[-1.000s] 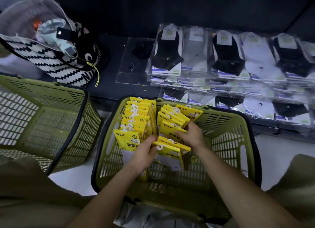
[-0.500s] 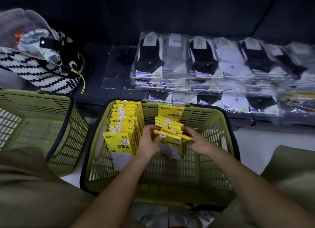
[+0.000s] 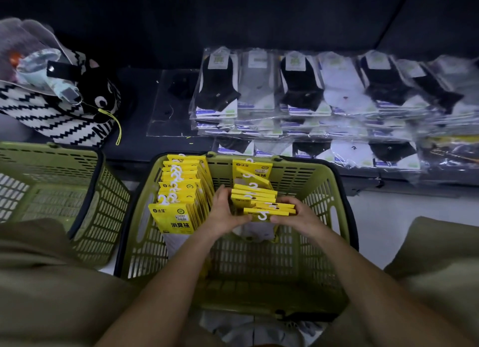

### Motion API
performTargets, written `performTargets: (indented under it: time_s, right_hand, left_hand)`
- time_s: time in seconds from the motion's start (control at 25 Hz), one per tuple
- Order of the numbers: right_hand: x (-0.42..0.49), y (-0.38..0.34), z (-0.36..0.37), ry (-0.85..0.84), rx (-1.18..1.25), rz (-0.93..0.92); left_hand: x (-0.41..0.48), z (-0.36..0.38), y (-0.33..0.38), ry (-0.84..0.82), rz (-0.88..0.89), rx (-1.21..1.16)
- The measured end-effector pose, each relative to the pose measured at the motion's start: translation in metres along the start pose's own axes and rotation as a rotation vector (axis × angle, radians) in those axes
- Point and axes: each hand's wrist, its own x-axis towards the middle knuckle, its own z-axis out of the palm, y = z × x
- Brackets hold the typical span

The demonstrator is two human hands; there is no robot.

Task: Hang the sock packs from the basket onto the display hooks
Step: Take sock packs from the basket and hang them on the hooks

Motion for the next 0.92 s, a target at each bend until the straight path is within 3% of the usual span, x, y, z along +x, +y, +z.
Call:
performTargets:
  time_s: [0.2, 0.36, 0.56, 0.92]
  right_hand:
    - [0.014, -0.010, 0.007, -0.047, -0.020, -0.047]
    - [0.030, -0.016, 0.006, -0.059, -0.042, -0.079]
    - [0.047, -0.011, 0.008, 0.056, -0.051, -0.068]
    - [0.056, -0.006, 0.008, 0.102, -0.046, -0.104]
  left_hand:
    - [0.010, 0.007, 0.007, -0.061, -0.046, -0.096]
    - [0.029, 0.004, 0.012, 0.000, -0.037, -0.123]
    - [0.043, 0.000, 0.010, -0.029, -0.065, -0.233]
    - [0.043, 0.005, 0.004, 0.066, 0.061, 0.054]
